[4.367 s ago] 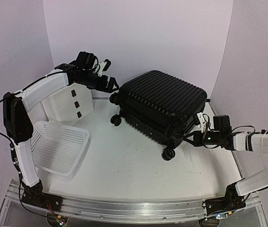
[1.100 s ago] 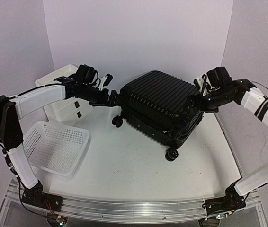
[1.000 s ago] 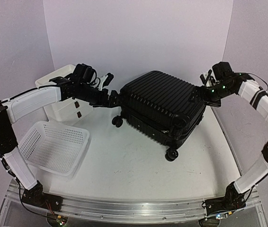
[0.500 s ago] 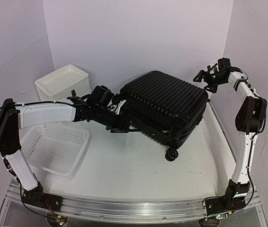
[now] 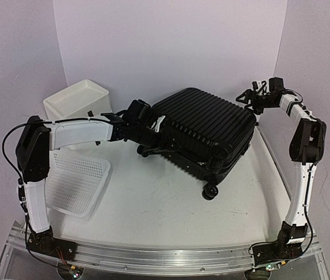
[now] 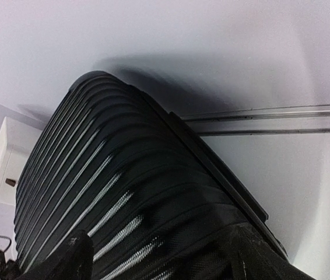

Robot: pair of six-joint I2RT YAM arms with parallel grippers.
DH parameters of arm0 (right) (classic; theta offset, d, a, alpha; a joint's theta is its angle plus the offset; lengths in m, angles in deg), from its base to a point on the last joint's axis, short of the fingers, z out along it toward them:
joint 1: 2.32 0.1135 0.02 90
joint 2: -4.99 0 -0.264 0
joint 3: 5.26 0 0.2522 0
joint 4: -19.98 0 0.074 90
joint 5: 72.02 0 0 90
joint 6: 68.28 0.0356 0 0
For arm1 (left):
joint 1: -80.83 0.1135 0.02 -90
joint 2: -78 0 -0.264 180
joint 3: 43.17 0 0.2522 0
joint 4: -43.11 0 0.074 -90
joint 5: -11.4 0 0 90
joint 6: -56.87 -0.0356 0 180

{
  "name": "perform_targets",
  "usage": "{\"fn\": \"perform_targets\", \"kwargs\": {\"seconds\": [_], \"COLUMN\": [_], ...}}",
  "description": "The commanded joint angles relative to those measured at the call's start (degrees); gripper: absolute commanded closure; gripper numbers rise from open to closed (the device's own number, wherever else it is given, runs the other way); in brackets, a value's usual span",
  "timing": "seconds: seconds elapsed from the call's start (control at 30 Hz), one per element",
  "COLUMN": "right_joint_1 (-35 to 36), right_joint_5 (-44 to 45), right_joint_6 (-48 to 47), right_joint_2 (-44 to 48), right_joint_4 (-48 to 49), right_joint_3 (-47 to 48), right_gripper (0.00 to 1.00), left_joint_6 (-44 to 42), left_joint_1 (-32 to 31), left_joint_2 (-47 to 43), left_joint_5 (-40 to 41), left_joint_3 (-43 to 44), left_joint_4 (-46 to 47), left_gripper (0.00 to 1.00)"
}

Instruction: Open, take out, and arrange the luggage

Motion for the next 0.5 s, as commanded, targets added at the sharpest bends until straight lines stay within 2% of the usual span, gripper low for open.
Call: {"fn": "perform_targets", "kwargs": {"seconds": [0.0,0.17,0.23,0.4,0.47], "right_joint_1": [1.94,2.33,3.36,7.48,7.73], "right_joint_5": [-10.22,-11.95,-10.71,-6.50,-2.24], "right_joint_6": [0.03,1.67,2.99,5.35,5.41], "right_joint_2": [9.37,22.12,28.08,39.78,45.60], "right_joint_4": [-7.89,-4.94,-2.20,-2.28,-2.58], "right_joint_3": [-15.35,-33.42,-42.24,-53.80,-58.48], "right_gripper": [0.21,0.27,0.26,0.23,0.20], "left_joint_6": [-4.17,-7.37,-7.65,-9.65,-11.95], "left_joint_1": [3.19,5.98,7.64,11.60,11.97], "left_joint_2": [5.01,10.04,11.31,13.67,13.85], "left_joint_5": [0.50,0.17,-0.11,-2.64,-2.86], "left_joint_3": [11.92,19.66,21.34,25.78,28.24], "left_joint_4": [-6.34,-10.74,-11.18,-12.73,-15.62], "left_gripper": [0.16,0.15,0.15,0.14,0.13]}}
